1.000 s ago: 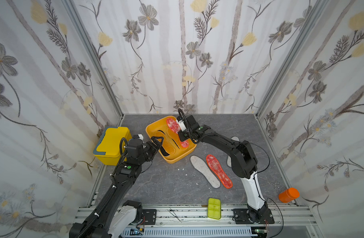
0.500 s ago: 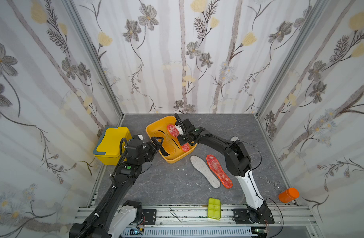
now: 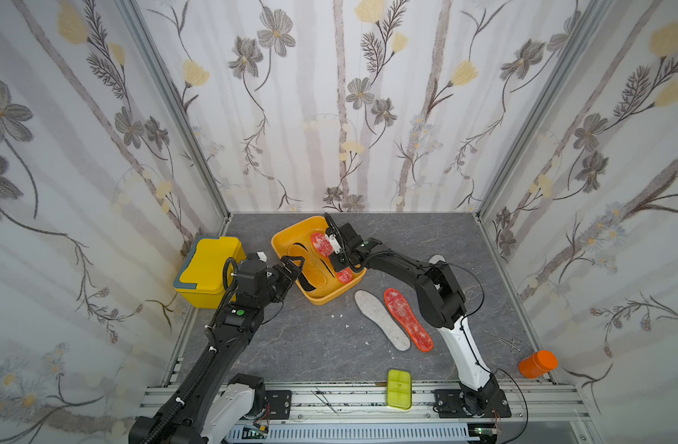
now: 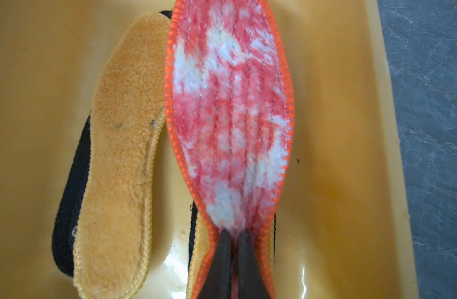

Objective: Put the insoles into the storage box
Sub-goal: Place the insole in the storage box.

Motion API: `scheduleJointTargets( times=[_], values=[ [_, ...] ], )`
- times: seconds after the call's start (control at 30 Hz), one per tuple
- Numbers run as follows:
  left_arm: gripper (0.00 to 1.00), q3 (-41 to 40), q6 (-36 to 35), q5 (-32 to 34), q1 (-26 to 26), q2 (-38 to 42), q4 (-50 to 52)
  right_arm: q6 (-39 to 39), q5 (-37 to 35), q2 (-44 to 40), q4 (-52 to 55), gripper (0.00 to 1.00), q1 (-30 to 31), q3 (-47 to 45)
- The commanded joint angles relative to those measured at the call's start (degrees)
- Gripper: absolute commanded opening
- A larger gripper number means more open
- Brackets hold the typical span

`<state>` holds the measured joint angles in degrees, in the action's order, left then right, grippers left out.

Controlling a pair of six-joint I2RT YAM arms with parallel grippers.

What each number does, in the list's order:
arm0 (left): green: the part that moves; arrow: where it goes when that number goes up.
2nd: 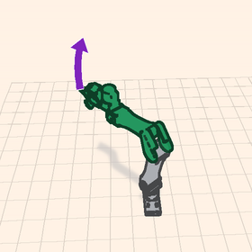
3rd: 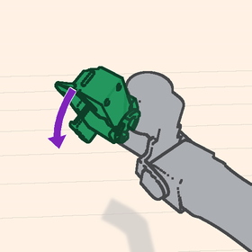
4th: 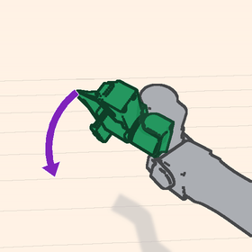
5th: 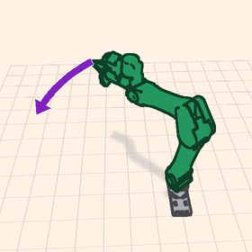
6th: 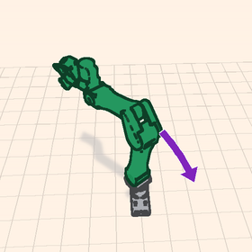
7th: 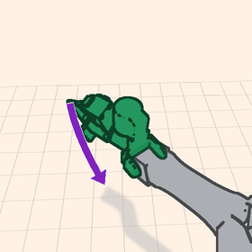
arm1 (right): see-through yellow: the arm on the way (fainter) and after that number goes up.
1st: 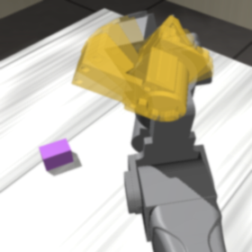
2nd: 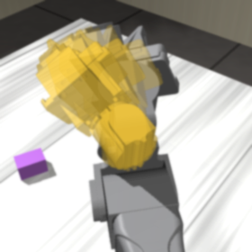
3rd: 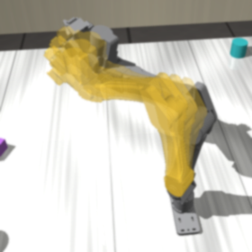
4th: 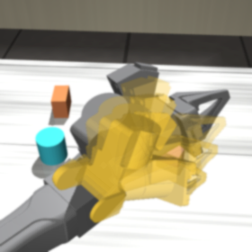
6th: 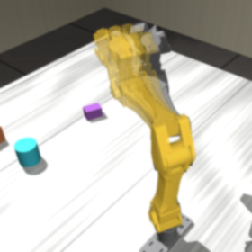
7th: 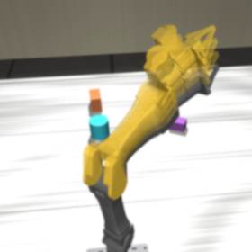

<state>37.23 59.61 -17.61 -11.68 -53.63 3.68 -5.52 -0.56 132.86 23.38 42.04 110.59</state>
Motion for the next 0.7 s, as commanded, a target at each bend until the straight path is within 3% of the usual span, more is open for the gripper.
scheduleJointTargets(
  times=[0.0,0.67],
  values=[
    [1.00,0.08,-0.33,0.47,0.02,0.23,-0.58,0.16,-0.56,-0.15,-1.53,0.00,0.06,0.46],
    [1.00,0.72,-0.54,0.64,0.08,-0.13,-0.12,-7.05,8.24,-6.11,-2.96,0.00,1.38,0.51]
  ],
)
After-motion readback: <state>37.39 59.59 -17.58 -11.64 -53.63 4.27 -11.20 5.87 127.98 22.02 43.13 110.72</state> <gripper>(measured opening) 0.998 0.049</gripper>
